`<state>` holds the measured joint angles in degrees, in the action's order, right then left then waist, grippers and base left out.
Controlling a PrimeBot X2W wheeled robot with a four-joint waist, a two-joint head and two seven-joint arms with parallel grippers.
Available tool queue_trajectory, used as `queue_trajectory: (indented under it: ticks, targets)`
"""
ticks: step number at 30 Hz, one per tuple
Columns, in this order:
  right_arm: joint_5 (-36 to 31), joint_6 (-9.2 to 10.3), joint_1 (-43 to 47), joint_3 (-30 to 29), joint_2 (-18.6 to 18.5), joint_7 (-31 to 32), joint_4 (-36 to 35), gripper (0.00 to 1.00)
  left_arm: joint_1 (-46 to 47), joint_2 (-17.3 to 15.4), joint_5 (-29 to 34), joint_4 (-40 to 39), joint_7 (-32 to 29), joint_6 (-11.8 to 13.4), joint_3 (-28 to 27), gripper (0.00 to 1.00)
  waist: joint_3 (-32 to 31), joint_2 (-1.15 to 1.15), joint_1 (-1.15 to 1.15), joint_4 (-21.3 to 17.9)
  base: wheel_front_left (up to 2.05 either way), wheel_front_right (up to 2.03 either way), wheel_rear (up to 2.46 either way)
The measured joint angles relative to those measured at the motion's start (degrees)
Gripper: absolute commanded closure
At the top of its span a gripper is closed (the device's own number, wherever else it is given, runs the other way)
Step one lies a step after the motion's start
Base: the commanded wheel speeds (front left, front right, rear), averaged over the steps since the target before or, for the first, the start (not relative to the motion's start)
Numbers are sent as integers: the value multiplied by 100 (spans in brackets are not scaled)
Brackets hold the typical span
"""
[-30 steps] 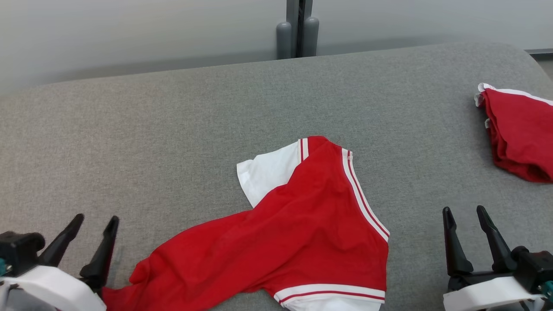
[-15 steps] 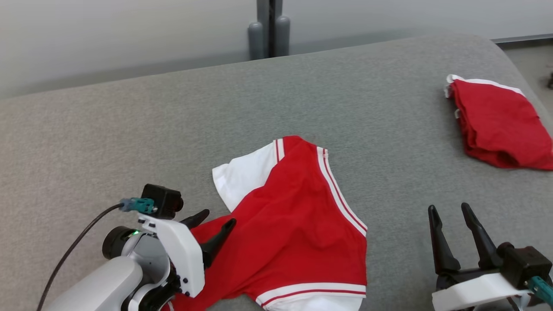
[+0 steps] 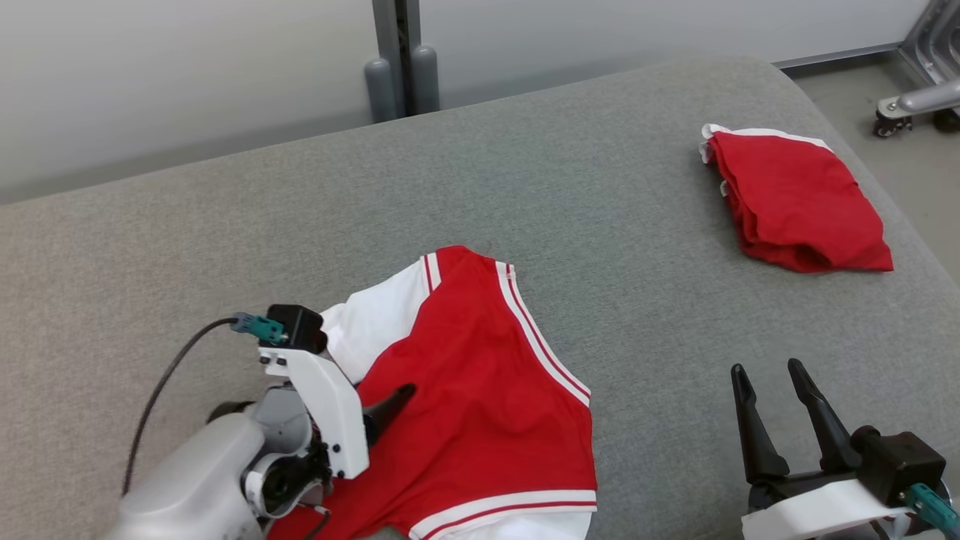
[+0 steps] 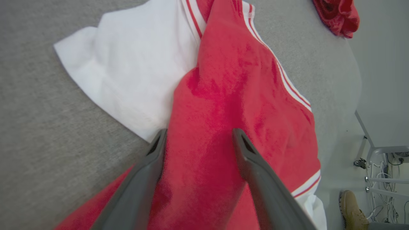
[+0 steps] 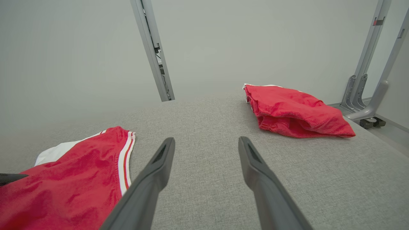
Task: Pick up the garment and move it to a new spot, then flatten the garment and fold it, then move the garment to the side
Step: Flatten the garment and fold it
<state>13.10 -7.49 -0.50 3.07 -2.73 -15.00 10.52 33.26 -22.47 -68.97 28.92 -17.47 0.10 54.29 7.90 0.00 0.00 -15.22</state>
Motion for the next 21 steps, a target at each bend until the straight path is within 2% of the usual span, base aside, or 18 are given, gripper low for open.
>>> queue_trajectory:
  ticks: [2,3,4,6,7,10,14,21]
  targets:
    - [0,-1,1,2,-1,1,5,0,-12,178,-151,227,-74,-88,-9,0,0,0,0,-47,0,0,0]
    - [1,-1,2,0,-3,0,8,0,-12,212,-107,338,-70,-136,36,33,1,0,0,-66,0,0,0]
    - [3,0,7,0,-7,0,9,0,-10,223,-109,431,-22,-216,27,100,6,0,0,-83,0,0,0]
    - [7,0,10,2,0,0,10,0,-15,278,-248,546,-5,-426,-38,100,18,0,0,-107,0,0,0]
    - [7,0,12,0,-1,1,9,0,-14,305,-276,609,162,-455,-125,100,25,0,0,-113,0,0,0]
    - [10,-1,16,-23,-7,0,-1,0,222,343,-23,825,770,-456,-254,100,65,0,0,-115,0,0,0]
    - [9,-1,-9,19,-2,0,3,0,672,320,257,1215,1669,-330,-560,100,104,0,0,-127,0,0,0]
    - [-34,-1,-46,140,-1,0,56,0,1393,278,716,1903,2428,-274,-633,100,108,0,0,-288,0,0,0]
